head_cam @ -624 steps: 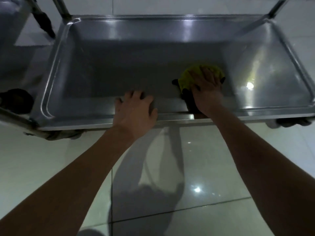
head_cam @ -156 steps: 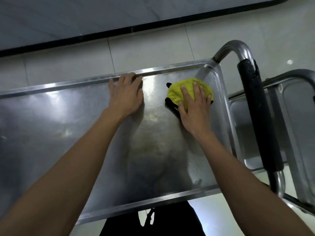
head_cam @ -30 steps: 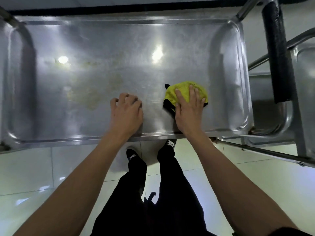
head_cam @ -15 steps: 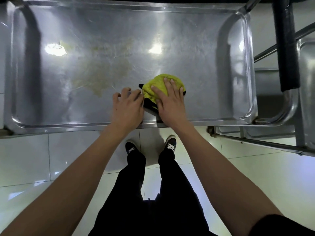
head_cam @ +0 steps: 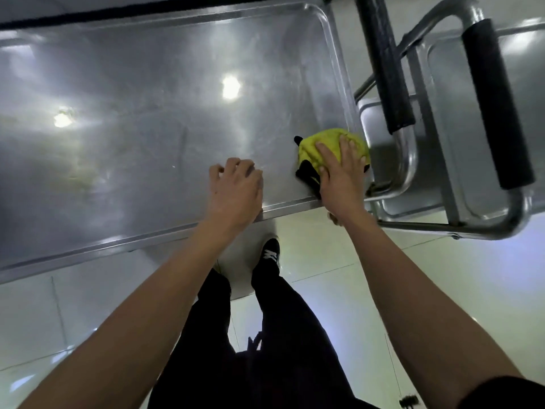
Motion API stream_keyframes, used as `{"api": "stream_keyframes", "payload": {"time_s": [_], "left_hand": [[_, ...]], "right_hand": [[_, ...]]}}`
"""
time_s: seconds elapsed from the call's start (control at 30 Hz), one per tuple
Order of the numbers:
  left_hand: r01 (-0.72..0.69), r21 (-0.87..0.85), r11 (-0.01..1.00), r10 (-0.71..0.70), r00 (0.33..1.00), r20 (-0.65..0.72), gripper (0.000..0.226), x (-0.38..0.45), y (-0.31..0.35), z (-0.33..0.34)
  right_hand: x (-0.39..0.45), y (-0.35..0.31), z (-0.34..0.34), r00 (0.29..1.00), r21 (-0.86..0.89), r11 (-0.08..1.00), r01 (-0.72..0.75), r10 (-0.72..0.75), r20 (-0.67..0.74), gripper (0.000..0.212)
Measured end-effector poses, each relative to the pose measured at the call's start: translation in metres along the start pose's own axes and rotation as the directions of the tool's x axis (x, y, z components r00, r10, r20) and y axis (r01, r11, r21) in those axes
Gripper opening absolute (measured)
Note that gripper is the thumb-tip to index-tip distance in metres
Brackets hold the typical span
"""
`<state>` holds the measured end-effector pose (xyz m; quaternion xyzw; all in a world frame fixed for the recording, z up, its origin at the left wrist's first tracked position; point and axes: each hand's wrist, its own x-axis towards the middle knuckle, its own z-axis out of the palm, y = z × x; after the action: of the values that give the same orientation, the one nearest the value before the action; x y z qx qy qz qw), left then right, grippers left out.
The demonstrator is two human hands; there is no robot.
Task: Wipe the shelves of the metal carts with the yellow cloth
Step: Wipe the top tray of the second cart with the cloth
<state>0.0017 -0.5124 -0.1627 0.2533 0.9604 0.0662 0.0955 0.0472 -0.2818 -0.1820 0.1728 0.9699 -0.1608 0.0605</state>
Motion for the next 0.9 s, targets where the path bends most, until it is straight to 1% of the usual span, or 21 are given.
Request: {"api": "stream_keyframes", "payload": {"time_s": [0.1, 0.27, 0.37, 0.47, 0.57, 0.67, 0.8, 0.9], "left_hand": [[0.023, 0.017, 1.0, -0.023, 1.0, 0.016, 0.045, 0.0, 0.012, 0.002], [-0.004, 0.082, 0.997, -0.001, 0.999, 0.054, 0.035, -0.005, 0.018, -0.004], [-0.018, 0.073, 0.997, 0.014, 0.998, 0.055, 0.03, -0.009, 0.015, -0.004], [-0.038, 0.022, 0.999, 0.036, 0.998, 0.058, 0.03, -0.015, 0.009, -0.003], [-0.018, -0.015, 1.0, 0.019, 1.0, 0.019, 0.032, -0.034, -0.01, -0.004], [0.045, -0.055, 0.997, -0.047, 0.998, -0.036, 0.035, -0.063, -0.044, -0.008], [0.149, -0.043, 0.988, -0.15, 0.989, -0.016, 0.031, -0.103, -0.096, -0.008], [0.211, -0.045, 0.976, -0.213, 0.976, -0.037, 0.034, -0.13, -0.131, -0.008]], "right_hand": [[0.003, 0.012, -0.002, 1.0, -0.01, 1.0, 0.008, -0.008, 0.018, 0.053], [-0.017, 0.014, -0.002, 1.0, -0.008, 1.0, 0.016, -0.016, 0.003, 0.053], [-0.042, 0.009, 0.001, 1.0, 0.004, 1.0, 0.007, -0.007, -0.002, 0.052], [-0.057, -0.007, 0.007, 1.0, 0.004, 1.0, -0.021, 0.021, 0.001, 0.05], [-0.065, -0.029, 0.014, 1.0, -0.024, 1.0, 0.0, 0.0, 0.003, 0.05], [-0.073, -0.062, 0.03, 0.998, -0.047, 0.997, 0.059, -0.059, 0.012, 0.051], [-0.086, -0.124, 0.06, 0.989, -0.032, 0.99, 0.141, -0.139, 0.046, 0.052], [-0.098, -0.175, 0.081, 0.971, -0.02, 0.973, 0.23, -0.228, 0.071, 0.053]]}}
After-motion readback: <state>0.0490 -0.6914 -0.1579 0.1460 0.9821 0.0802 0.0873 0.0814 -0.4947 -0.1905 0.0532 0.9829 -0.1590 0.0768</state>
